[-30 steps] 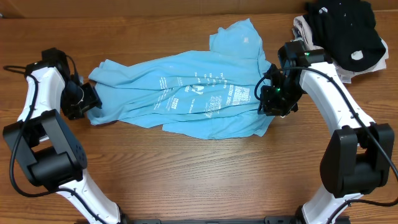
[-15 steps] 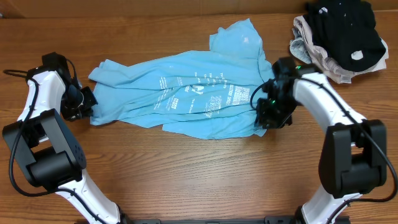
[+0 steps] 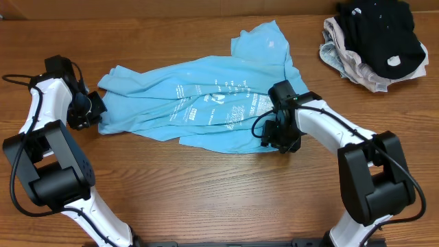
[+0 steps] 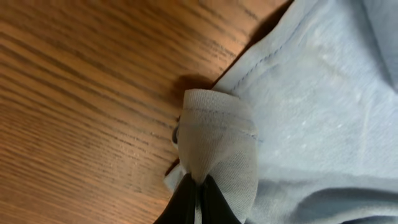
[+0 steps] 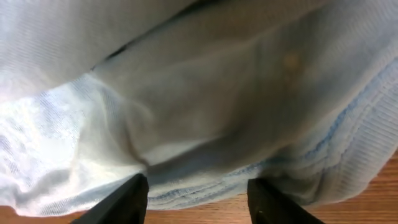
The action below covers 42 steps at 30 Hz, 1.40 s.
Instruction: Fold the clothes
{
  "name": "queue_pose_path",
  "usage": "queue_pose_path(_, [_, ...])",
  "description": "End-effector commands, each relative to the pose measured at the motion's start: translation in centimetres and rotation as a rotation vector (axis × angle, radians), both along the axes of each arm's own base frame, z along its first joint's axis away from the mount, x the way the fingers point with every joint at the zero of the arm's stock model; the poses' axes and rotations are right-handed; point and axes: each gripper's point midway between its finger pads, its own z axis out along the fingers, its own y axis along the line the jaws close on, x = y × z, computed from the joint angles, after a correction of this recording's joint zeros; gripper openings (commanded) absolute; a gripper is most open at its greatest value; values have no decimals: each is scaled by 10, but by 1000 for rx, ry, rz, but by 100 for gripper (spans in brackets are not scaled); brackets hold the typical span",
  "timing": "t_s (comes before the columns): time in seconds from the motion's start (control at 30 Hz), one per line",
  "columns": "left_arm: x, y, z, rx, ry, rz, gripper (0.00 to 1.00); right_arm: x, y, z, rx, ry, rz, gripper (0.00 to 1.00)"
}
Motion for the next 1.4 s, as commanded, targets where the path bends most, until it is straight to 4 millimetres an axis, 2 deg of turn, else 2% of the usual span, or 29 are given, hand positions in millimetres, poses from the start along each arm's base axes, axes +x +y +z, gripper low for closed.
queue_pose_path(0.0, [0, -1, -1, -9, -9, 0, 4, -16, -15, -17, -70, 34, -46, 56])
queue_pose_path(0.07, [1, 0, 0, -7, -13, 1, 4, -21, -17, -22, -75, 44, -49, 50])
queue_pose_path(0.17, [2, 0, 0, -5, -15, 1, 4, -25, -29, -24, -123, 57, -89, 21])
queue_pose_path(0.23, [2, 1, 0, -2, -15, 2, 4, -28, -41, -24, -158, 75, -108, 9])
queue_pose_path(0.27, [1, 2, 0, -1, -15, 4, 4, -31, -47, -23, -171, 88, -120, 5])
queue_pose_path(0.43, [1, 10, 0, 26, -14, 16, 4, -40, -98, -19, -239, 167, -226, 6])
queue_pose_path(0.67, [5, 16, 0, 40, -36, 23, 4, -34, -163, -14, -174, 189, -442, 8])
queue_pose_path(0.77, [10, 18, 1, 46, -56, 23, 4, -24, -188, -2, -151, 170, -490, 11])
queue_pose_path(0.9, [15, 19, 2, 53, -78, 26, 4, -7, -221, 24, -139, 129, -552, 14])
queue_pose_path(0.97, [18, 18, 3, 46, -88, 25, 4, 3, -227, 41, -105, 107, -568, 14])
queue_pose_path(1.1, [20, 14, 3, 26, -99, 19, 4, 24, -207, 77, 24, 48, -433, 18])
queue_pose_path(1.2, [21, 9, 3, 1, -109, 15, 6, 34, -166, 102, 117, -16, -261, 27])
queue_pose_path(1.23, [22, 9, 3, 1, -109, 15, 6, 36, -145, 109, 150, -39, -178, 32])
queue_pose_path(1.37, [22, 7, 3, 1, -108, 9, 7, 29, -71, 120, 171, -65, 108, 50])
